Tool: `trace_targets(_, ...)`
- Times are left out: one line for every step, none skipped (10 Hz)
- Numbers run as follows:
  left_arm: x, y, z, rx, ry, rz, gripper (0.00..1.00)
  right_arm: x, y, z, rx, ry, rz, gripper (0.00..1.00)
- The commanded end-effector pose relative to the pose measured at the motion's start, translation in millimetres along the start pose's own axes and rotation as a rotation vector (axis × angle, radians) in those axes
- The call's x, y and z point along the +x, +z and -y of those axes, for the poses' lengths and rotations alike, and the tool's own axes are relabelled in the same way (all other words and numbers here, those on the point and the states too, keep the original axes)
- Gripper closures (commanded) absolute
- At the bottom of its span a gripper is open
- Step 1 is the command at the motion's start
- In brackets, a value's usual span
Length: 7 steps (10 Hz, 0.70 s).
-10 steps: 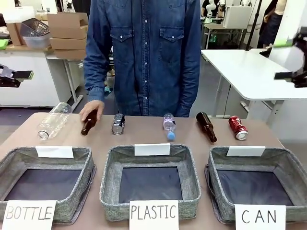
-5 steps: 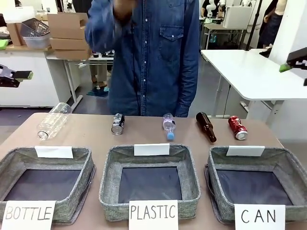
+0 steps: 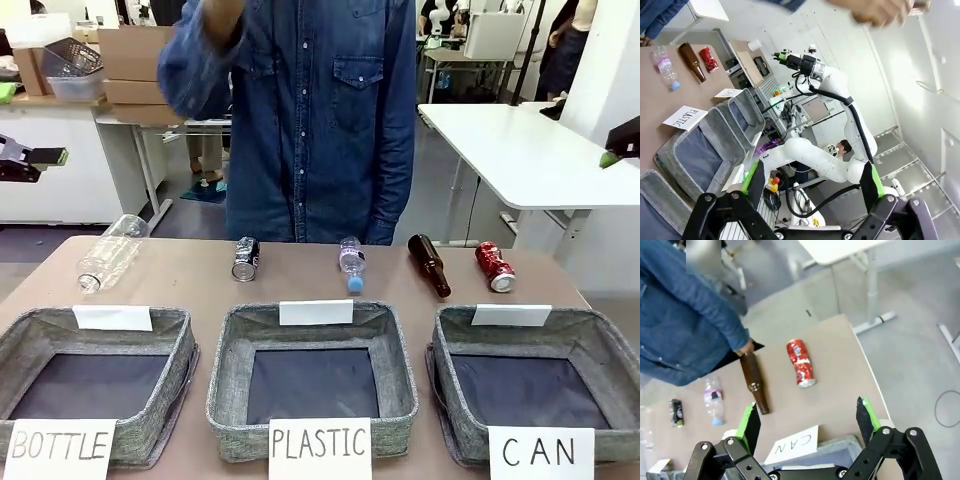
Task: Sort the can waste into the basket.
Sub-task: Pick up the can waste from the table and place it in the right Fabric basket.
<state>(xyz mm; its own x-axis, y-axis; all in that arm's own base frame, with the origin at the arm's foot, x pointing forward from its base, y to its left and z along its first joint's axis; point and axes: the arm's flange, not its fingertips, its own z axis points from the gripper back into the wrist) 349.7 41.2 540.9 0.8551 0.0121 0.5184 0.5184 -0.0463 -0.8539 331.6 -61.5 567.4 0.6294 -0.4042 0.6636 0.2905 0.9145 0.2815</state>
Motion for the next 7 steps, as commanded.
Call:
trace_targets(1.5, -0.8, 1.6, -0.025, -0.027, 0.009, 0.00, 16.2, -32.3, 2.5, -0.010, 0.101, -0.038, 0.00)
trace_targets(1.5, -0.8, 1.6, -0.025, -0.027, 0.009, 0.00, 34.4, -78.9, -5.6, -0.004, 0.202, -0.052, 0.00)
trace_targets(1.5, -0.8, 1.6, -0.025, -0.027, 0.009, 0.00, 52.2, -124.1, -10.7, -0.027, 0.203, -0.034, 0.00)
trace_targets(1.5, -0.8, 1.6, -0.025, -0.027, 0.009, 0.00, 64.0, -168.9, -14.5, -0.010, 0.233, -0.071, 0.00)
trace_targets(1.5, -0.8, 1.6, -0.025, -0.027, 0.009, 0.00, 69.3, -205.2, -16.7, -0.072, 0.245, -0.093, 0.00)
trace_targets(1.5, -0.8, 1.6, -0.025, -0.027, 0.009, 0.00, 69.0, -239.1, -18.7, -0.073, 0.255, -0.123, 0.00)
trace_targets(1.5, -0.8, 1.6, -0.025, -0.027, 0.009, 0.00, 66.4, -265.1, -18.5, -0.078, 0.247, -0.162, 0.00)
